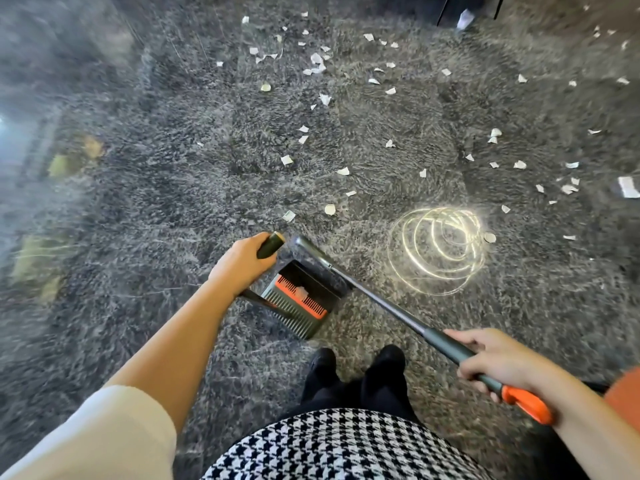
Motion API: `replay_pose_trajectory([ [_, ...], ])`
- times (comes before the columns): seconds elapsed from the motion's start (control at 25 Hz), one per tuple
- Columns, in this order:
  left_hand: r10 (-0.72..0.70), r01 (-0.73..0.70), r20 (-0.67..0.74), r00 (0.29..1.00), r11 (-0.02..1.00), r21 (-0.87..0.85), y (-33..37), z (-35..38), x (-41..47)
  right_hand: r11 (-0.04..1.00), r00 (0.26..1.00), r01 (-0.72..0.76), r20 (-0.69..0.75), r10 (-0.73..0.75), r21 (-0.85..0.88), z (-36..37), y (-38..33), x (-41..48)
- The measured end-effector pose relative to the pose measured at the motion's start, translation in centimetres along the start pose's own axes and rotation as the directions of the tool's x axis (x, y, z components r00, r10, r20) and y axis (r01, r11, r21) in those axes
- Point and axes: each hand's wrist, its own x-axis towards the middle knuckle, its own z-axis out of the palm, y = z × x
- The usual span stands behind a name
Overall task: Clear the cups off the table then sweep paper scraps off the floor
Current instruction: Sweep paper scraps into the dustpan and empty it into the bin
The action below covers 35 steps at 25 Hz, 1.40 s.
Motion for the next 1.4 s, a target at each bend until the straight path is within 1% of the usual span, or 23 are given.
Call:
replay_pose_trajectory([
  [0.32,-0.081,0.072,-0.178,0.981,0.996,-0.060,-3.3,-3.6,1.4,0.988,0.984,0.106,-0.152,-0.088,0.114,0.1,-4.9,4.4],
  [0.48,-0.103,0.093,-0.201,0.974,0.994,-0.054,-3.1,-4.8,4.2,0.989,0.978,0.101,-0.192,-0.080,0.105,-2.5,-7.7,7.8],
  [0.6,-0.108,0.099,-0.197,0.974,0.994,-0.053,-3.0,-6.2,7.2,0.993,0.968,0.077,-0.243,-0.054,0.084,-4.6,-10.8,11.4],
  [0.8,-0.135,0.130,-0.169,0.976,0.991,-0.045,-2.7,-8.7,13.1,0.995,0.963,0.045,-0.268,-0.021,0.087,-7.4,-16.2,16.7],
  [0.88,-0.157,0.152,-0.157,0.975,0.988,-0.038,-2.6,-9.5,15.5,0.998,0.968,0.022,-0.250,-0.007,0.057,-8.1,-18.3,18.7],
  [1.04,-0.195,0.195,-0.171,0.966,0.981,-0.017,-3.7,-11.7,19.2,0.998,0.991,-0.059,-0.120,0.061,0.018,-8.4,-22.3,21.5],
  [1.16,-0.178,0.183,-0.161,0.971,0.983,0.013,-4.8,-13.7,20.9,0.997,0.993,-0.076,-0.094,0.074,-0.018,-7.9,-24.8,23.6],
  [1.24,-0.172,0.178,-0.137,0.975,0.984,0.029,-5.5,-14.6,21.6,0.992,0.990,-0.094,-0.112,0.084,-0.088,-6.5,-26.1,24.6],
  [1.32,-0.165,0.171,-0.117,0.979,0.984,0.045,-6.2,-15.4,22.3,0.981,0.986,-0.090,-0.154,0.063,-0.173,-4.5,-26.9,25.0],
  [1.4,-0.148,0.153,-0.089,0.985,0.986,0.059,-6.9,-16.0,23.0,0.982,0.983,-0.080,-0.174,0.050,-0.169,-2.1,-27.0,24.8],
])
